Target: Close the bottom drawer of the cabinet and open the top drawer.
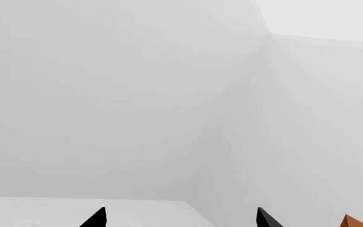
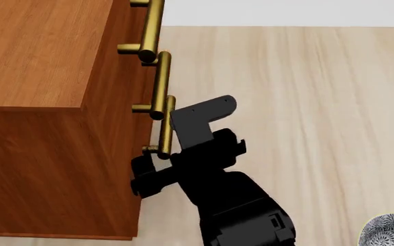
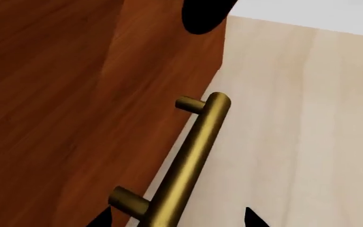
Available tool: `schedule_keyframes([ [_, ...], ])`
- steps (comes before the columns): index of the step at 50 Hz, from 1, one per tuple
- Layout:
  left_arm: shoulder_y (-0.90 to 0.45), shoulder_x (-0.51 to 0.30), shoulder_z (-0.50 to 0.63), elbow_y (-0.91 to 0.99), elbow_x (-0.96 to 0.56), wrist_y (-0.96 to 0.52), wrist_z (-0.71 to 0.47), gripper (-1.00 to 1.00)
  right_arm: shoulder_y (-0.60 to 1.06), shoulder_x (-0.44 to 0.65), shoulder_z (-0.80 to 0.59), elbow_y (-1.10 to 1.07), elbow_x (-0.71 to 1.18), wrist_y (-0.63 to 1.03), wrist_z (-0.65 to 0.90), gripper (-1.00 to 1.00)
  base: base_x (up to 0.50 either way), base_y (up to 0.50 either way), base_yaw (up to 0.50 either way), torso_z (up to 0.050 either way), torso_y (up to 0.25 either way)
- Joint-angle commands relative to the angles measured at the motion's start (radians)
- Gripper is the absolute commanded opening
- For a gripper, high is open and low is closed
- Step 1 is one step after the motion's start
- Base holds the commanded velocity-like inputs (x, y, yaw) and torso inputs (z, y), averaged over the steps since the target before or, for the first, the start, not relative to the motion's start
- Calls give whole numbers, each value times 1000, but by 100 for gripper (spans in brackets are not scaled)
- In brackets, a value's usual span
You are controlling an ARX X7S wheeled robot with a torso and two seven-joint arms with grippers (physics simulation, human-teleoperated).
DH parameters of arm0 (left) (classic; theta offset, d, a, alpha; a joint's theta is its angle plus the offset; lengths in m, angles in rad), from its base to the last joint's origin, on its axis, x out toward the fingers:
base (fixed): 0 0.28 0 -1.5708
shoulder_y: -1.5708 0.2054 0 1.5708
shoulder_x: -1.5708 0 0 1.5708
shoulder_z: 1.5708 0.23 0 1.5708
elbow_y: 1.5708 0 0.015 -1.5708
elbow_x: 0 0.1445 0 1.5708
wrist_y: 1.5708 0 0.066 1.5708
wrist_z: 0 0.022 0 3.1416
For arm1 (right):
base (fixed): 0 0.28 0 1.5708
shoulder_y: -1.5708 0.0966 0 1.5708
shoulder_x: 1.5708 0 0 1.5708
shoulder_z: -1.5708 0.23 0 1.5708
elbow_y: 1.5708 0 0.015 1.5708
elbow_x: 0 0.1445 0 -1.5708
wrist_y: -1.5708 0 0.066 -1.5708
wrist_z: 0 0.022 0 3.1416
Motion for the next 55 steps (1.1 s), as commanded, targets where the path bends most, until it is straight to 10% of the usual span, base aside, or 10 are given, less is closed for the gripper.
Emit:
schedule_keyframes([
  [1,9,10,3,-21,4,30,14,100,-23,-13,-33,-13,127,11,-65,100,0,0,0,0,0],
  [19,15,9,4,-21,3,36,11,100,-132,115,-17,-345,180,157,110,100,0,1,1,0,0],
  [37,16,4,13,-20,8,28,3,100,-364,264,306,-890,471,372,404,100,0,0,0,0,0],
  [55,-8,-25,14,5,-7,-22,-25,100,-463,208,707,-1051,1223,419,693,100,0,0,0,0,0],
])
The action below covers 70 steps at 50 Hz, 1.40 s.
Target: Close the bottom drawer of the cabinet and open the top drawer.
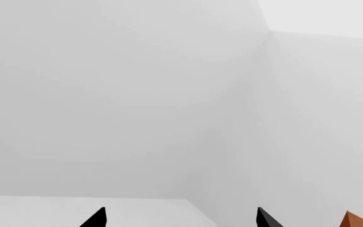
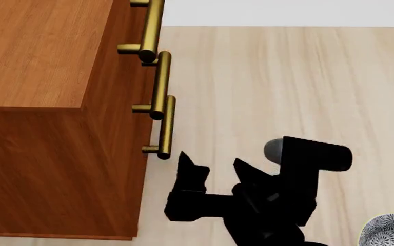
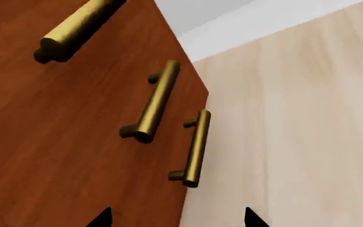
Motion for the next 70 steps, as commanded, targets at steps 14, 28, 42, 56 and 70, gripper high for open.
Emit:
schedule_keyframes([
  [14,8,3,7,-8,7,16,2,100,33,-26,212,-131,748,-121,445,100,0,0,0,0,0],
  [28,4,-6,7,2,0,7,-7,100,234,-44,81,-33,1016,-299,748,100,0,0,0,0,0],
  [42,-5,-17,7,9,-8,-7,-15,100,335,-104,51,165,1048,-408,735,100,0,0,0,0,0],
  [56,0,-15,14,4,1,1,-13,100,412,-128,53,277,1027,-475,691,100,0,0,0,0,0],
  [70,0,-15,15,-3,-3,9,-10,100,446,-136,17,412,1003,-473,614,100,0,0,0,0,0],
])
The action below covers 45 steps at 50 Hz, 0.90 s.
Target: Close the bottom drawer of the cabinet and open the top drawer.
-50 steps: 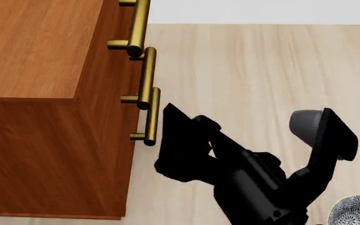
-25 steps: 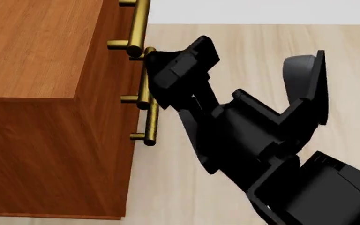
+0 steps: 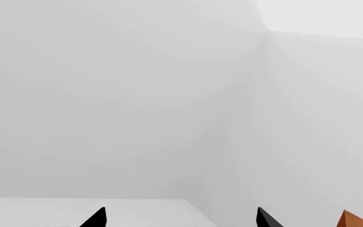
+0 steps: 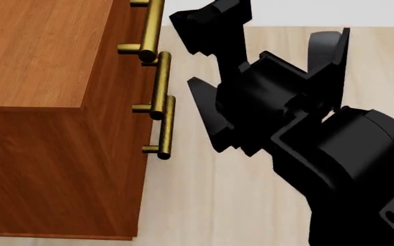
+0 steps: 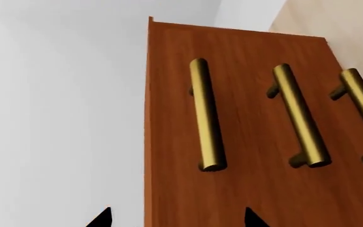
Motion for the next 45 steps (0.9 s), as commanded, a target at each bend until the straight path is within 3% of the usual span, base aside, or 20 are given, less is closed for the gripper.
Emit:
schedule_keyframes([
  [1,11,13,3,-26,9,32,14,100,37,-17,-27,107,-1,-10,-52,100,0,0,0,0,0],
  [7,-1,-11,-1,17,-10,-15,-14,100,61,-20,-45,175,-11,-9,-84,100,0,0,0,0,0],
  [26,15,5,2,-7,-3,30,8,100,79,-21,-122,359,-67,24,-197,100,0,0,0,0,0],
  [35,2,-10,1,11,-15,4,-8,100,90,-37,-149,373,-71,25,-206,100,0,0,0,0,0],
  [39,24,18,5,-36,2,69,29,100,98,-41,-161,372,-75,27,-211,100,0,0,0,0,0],
  [45,3,-13,1,16,-17,3,-11,100,114,-46,-180,386,-79,37,-229,100,0,0,0,0,0],
])
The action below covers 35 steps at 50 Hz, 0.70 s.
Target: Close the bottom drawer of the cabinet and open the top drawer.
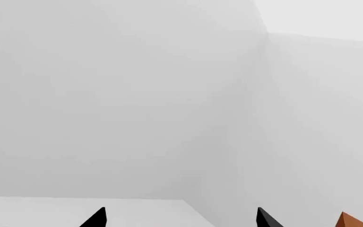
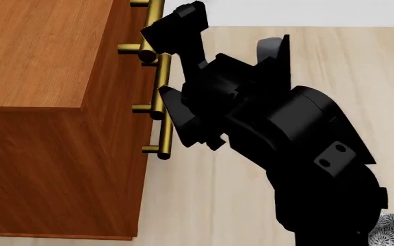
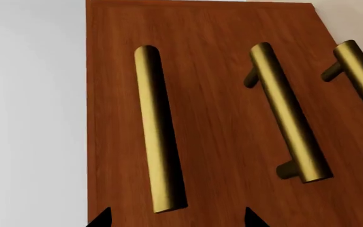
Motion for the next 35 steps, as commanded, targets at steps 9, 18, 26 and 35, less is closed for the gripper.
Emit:
schedule_keyframes([
  [9,-7,-12,1,14,-9,-15,-10,100,35,-15,-53,39,-17,6,-38,100,0,0,0,0,0],
  [18,5,2,4,-15,-1,24,12,100,31,-3,-66,52,-36,-1,-59,100,0,0,0,0,0],
  [26,-7,-16,4,12,-10,-13,-11,100,40,8,-75,55,-52,-9,-66,-100,0,0,0,0,0],
  [35,-9,-19,7,10,-14,-15,-12,100,46,16,-84,45,-61,-17,-64,-100,1,0,0,0,0],
])
